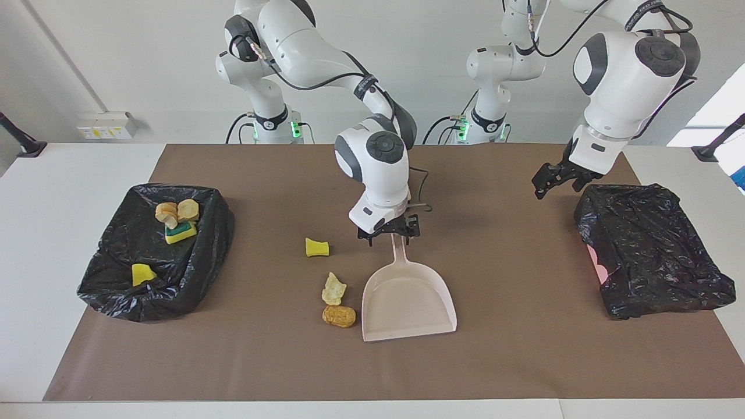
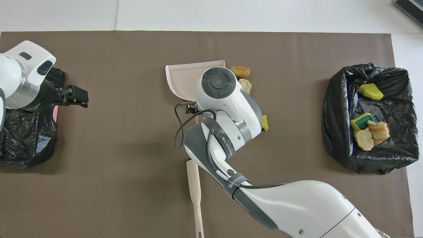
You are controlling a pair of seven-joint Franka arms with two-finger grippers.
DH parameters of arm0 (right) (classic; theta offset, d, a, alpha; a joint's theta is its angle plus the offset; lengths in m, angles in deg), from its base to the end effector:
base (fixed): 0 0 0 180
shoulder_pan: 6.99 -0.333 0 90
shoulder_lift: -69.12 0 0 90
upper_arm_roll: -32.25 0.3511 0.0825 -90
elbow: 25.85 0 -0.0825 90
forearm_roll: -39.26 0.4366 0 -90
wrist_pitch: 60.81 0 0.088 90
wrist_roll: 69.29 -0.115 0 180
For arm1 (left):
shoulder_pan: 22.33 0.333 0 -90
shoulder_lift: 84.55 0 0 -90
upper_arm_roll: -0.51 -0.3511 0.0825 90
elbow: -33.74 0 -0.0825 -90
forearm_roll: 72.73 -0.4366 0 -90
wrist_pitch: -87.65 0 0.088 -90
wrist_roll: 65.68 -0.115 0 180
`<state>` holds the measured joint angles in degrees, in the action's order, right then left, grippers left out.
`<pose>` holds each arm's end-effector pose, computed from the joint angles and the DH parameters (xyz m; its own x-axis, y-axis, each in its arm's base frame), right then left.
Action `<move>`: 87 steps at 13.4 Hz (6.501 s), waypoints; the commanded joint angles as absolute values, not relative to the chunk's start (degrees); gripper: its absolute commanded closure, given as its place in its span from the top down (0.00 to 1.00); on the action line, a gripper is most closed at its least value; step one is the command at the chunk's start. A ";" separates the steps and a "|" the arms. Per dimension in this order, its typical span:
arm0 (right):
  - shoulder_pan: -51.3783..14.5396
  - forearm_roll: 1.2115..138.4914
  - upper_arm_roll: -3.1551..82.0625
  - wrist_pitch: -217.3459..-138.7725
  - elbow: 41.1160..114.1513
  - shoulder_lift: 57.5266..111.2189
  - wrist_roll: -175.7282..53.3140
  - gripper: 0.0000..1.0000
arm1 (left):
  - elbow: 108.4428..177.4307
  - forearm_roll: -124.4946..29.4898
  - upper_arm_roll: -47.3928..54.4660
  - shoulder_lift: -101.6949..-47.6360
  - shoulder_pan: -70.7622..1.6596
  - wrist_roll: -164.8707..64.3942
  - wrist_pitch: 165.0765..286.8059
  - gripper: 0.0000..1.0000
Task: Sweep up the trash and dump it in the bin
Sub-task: 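Release the dustpan and withdraw the right gripper, then reach the left gripper to the dustpan handle and grasp it, then grasp the brush with the right gripper while the left gripper positions the dustpan, then sweep the cracker and bread into the dustpan with the right gripper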
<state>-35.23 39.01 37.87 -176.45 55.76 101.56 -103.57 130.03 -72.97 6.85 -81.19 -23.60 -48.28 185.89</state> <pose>0.6567 0.4235 0.3716 0.9998 -0.0214 -0.0026 -0.0216 -0.9981 -0.0570 0.6270 -0.0817 0.5699 0.9852 0.1695 -0.0238 0.1694 -0.9855 -0.0050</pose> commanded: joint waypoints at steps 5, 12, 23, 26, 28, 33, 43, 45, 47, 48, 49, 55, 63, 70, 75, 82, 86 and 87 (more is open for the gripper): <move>-40.64 45.32 38.41 -176.74 79.49 82.24 -109.18 1.00 | 129.97 -71.86 7.89 -80.33 -24.00 -46.79 194.58 1.00; -51.10 52.34 38.41 -188.24 101.65 69.04 -115.44 1.00 | 129.10 -68.77 8.16 -73.32 -31.11 -46.43 206.47 1.00; -57.88 54.72 38.41 -188.43 106.42 68.50 -118.34 0.09 | 124.00 -70.18 8.24 -59.08 -48.70 -40.04 209.81 1.00; -57.62 56.40 38.41 -188.17 105.81 69.12 -117.73 0.00 | 123.47 -72.27 7.89 -56.69 -50.64 -36.06 210.61 1.00; -57.10 56.40 38.32 -187.47 105.37 68.77 -117.54 0.00 | 123.82 -72.29 7.89 -56.86 -50.64 -35.98 210.52 1.00; -49.20 56.05 38.14 -175.71 105.37 61.14 -116.85 0.00 | 124.97 -71.32 8.07 -56.69 -51.95 -34.14 210.43 1.00; -27.49 39.28 37.88 -166.19 95.63 64.88 -92.00 0.00 | 124.70 -72.38 8.15 -58.17 -51.70 -34.64 205.86 0.00; -22.23 36.55 37.88 -167.50 93.33 67.53 -85.24 0.00 | 124.88 -72.38 7.72 -59.84 -50.64 -42.52 204.64 0.00; -17.83 33.21 37.88 -169.87 92.01 69.29 -77.94 0.00 | 124.97 -72.72 7.54 -62.21 -48.28 -53.23 202.01 0.00; -16.41 31.63 37.88 -170.58 91.40 70.17 -76.25 0.00 | 124.97 -73.60 7.54 -63.18 -46.70 -58.07 200.08 0.00; -15.88 29.01 37.88 -171.28 90.26 71.83 -76.06 0.00 | 124.97 -73.69 7.54 -63.63 -45.46 -62.65 198.40 0.00; -11.04 19.06 37.88 -175.50 76.90 86.59 -71.05 0.00 | 132.42 -79.32 7.45 -70.04 -39.22 -99.20 196.45 0.00; -17.44 26.76 38.41 -176.30 75.92 89.42 -75.00 0.00 | 146.46 -79.23 7.54 -76.27 -37.63 -125.10 207.04 0.00; -25.36 38.70 41.30 -173.93 79.17 86.88 -76.85 0.00 | 149.58 -78.53 7.63 -76.64 -40.09 -107.35 209.91 0.00; -28.44 53.30 45.17 -174.36 78.66 85.12 -82.28 0.00 | 151.51 -78.62 7.72 -76.64 -40.26 -107.60 209.29 0.00; -19.76 51.32 44.21 -165.42 78.82 78.88 -85.10 0.00 | 151.42 -78.62 7.72 -76.55 -40.18 -112.15 209.81 0.00; -12.99 42.70 44.21 -163.73 83.28 76.25 -91.00 0.00 | 151.51 -78.62 7.72 -76.55 -40.09 -113.85 209.99 0.00; -11.49 42.52 44.29 -164.69 86.44 74.67 -91.61 0.00 | 151.51 -78.62 7.72 -76.55 -40.09 -113.85 209.99 0.00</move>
<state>-13.96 43.98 43.53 -163.11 80.20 78.73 -89.05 149.59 -78.23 8.19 -74.96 -39.57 -112.72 208.79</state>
